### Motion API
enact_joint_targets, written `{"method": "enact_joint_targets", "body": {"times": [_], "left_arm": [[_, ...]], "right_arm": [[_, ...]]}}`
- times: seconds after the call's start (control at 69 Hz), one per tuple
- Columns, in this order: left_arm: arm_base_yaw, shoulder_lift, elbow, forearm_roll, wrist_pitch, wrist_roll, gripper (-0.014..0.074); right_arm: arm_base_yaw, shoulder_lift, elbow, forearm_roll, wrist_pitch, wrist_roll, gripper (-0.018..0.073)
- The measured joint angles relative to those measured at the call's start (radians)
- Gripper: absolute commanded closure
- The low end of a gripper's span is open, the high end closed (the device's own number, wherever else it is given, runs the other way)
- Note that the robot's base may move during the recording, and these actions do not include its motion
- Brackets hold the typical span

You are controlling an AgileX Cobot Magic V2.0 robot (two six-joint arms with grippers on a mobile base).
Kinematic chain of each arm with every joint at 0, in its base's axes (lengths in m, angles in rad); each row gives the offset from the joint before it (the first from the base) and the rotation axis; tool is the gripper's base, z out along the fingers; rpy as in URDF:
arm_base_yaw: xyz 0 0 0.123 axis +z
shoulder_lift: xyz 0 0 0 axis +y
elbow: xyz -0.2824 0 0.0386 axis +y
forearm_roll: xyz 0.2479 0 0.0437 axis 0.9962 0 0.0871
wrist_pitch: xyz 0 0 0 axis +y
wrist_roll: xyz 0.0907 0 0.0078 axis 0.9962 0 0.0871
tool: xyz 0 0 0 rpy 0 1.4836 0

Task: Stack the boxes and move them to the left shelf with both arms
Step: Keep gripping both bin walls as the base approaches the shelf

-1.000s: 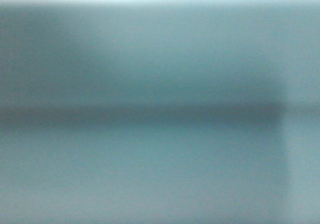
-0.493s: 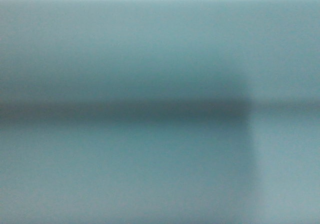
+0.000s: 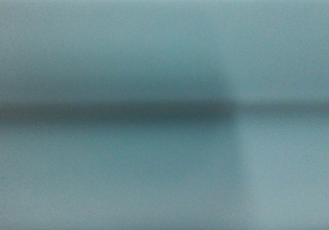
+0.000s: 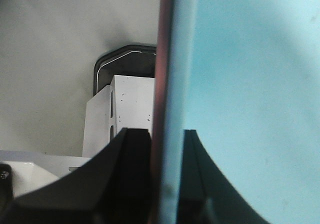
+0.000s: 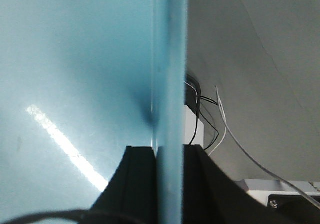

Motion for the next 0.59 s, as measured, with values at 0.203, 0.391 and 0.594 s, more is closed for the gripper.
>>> {"method": "enact_joint_targets", "body": {"times": [0.203, 0.391, 0.594], "left_arm": [[0.000, 0.000, 0.000, 0.000, -0.006, 0.000, 0.0606], [0.000, 0.000, 0.000, 0.000, -0.011, 0.000, 0.0606], [0.000, 0.000, 0.000, 0.000, -0.011, 0.000, 0.0606]], "right_arm": [[0.000, 0.000, 0.000, -0.002, 0.000, 0.000, 0.0503], [0.000, 0.000, 0.000, -0.005, 0.000, 0.000, 0.0503], [0.000, 0.000, 0.000, -0.005, 0.000, 0.000, 0.0503]]}}
